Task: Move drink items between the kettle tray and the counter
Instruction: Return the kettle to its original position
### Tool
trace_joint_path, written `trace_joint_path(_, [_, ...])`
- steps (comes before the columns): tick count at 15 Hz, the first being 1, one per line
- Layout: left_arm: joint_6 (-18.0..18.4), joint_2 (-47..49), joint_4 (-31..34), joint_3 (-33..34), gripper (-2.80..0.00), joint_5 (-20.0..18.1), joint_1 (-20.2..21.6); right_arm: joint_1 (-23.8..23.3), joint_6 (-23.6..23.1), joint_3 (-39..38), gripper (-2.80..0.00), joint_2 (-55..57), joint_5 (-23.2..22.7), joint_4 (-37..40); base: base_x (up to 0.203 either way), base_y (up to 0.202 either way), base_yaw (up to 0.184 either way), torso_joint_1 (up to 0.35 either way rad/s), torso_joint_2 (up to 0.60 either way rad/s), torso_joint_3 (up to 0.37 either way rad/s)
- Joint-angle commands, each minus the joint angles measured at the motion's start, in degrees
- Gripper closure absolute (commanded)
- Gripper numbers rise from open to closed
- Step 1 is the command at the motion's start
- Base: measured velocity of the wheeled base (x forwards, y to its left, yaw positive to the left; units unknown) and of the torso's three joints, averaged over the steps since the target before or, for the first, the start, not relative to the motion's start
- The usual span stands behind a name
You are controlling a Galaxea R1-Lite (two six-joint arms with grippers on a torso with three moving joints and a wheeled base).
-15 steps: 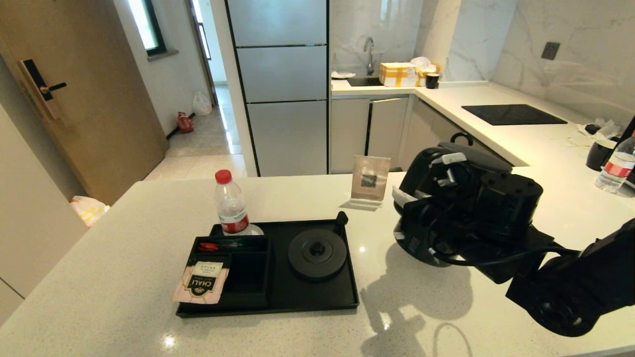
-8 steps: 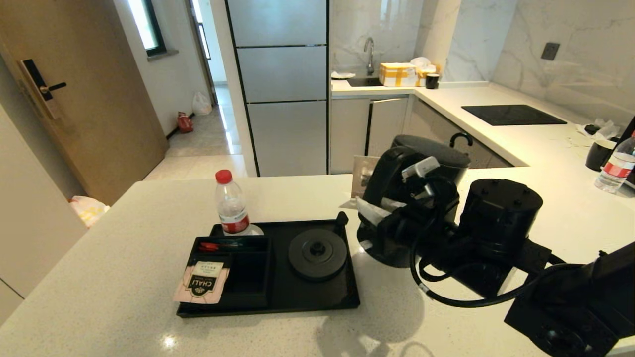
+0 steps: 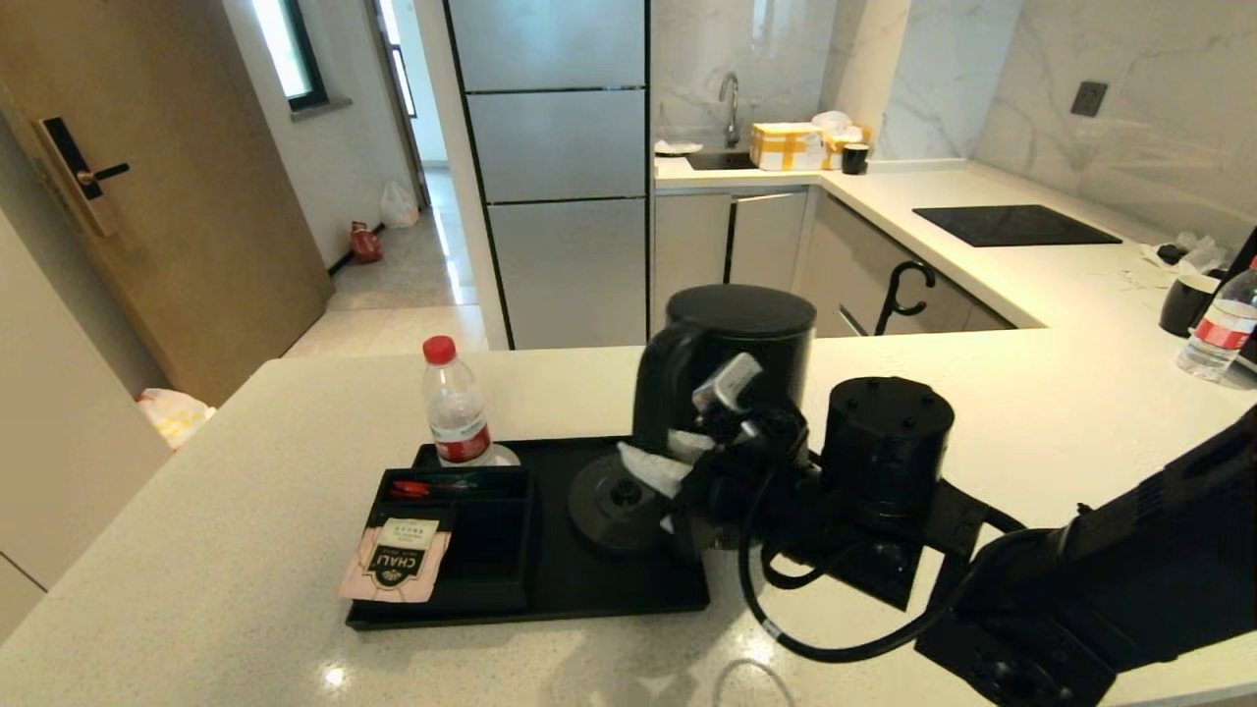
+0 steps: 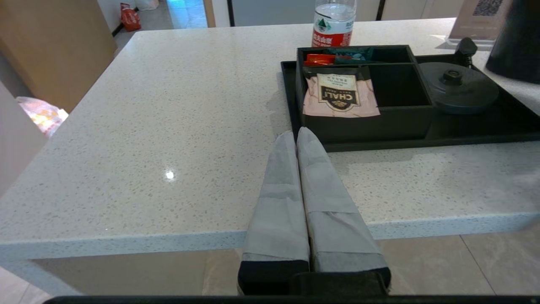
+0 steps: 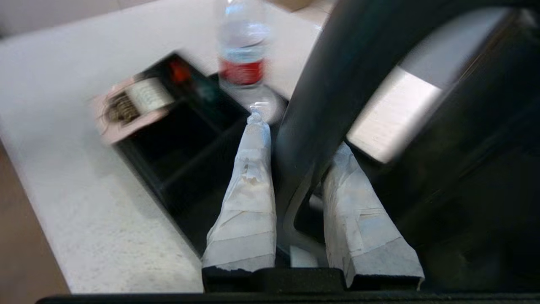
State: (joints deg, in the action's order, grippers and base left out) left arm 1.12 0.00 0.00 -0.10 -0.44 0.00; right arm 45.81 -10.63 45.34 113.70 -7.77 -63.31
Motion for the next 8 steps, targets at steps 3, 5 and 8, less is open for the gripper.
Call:
trace_joint_path(3, [0.02, 0.09, 0.0, 0.01, 0.0, 0.0, 0.0, 1.73, -2.9, 2.47, 0.0, 4.86, -3.57, -0.15, 0.0, 0.0, 0.0, 0.0, 0.0, 0.0])
trace_joint_path(5, [0.02, 0.09, 0.0, 0.01, 0.0, 0.0, 0.0, 1.73, -4.3, 2.63, 0.0, 5.13, -6.28, 0.01, 0.0, 0.0, 0.0, 0.0, 0.0, 0.0])
trace_joint_path(8, [0.02, 0.09, 0.0, 0.01, 0.0, 0.0, 0.0, 1.82, -6.07, 4.07, 0.0, 6.91, -7.71, -0.17, 0.0, 0.0, 0.0, 0.0, 0.0, 0.0])
